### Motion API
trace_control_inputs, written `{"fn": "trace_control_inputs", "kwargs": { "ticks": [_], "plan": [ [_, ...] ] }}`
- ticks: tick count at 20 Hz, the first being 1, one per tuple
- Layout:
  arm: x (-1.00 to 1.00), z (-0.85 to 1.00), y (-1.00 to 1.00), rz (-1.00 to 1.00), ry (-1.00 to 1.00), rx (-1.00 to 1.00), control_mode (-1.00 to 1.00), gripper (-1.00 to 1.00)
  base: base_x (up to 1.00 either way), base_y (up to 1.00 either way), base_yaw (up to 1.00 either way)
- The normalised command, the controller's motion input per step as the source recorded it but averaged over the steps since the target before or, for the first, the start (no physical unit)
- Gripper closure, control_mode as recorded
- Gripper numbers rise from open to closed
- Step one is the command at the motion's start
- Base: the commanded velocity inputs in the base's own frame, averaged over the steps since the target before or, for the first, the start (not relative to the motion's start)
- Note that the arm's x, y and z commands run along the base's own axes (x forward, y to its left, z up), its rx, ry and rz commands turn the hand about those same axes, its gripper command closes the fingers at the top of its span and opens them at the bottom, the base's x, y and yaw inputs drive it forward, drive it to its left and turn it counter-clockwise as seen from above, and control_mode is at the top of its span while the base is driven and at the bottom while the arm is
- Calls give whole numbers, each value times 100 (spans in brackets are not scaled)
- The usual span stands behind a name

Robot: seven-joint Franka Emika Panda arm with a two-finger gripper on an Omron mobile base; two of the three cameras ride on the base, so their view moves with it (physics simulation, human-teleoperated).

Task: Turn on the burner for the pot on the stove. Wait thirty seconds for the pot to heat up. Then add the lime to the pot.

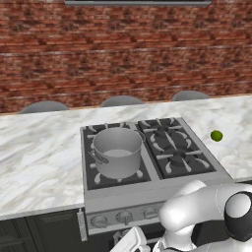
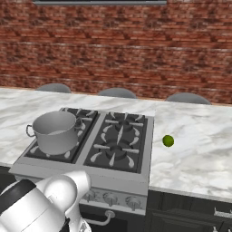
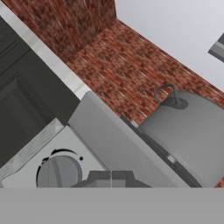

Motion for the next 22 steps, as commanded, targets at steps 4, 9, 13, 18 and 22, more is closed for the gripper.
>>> {"fn": "trace_control_inputs", "kwargs": {
  "ticks": [4, 9, 13, 18, 22],
  "plan": [
    [0, 0, 0, 0, 0, 0, -100, 100, 0, 0, 0],
    [0, 0, 0, 0, 0, 0, -100, 100, 0, 0, 0],
    [0, 0, 0, 0, 0, 0, -100, 100, 0, 0, 0],
    [0, 0, 0, 0, 0, 0, -100, 100, 0, 0, 0],
    [0, 0, 0, 0, 0, 0, -100, 100, 0, 0, 0]
  ]
}}
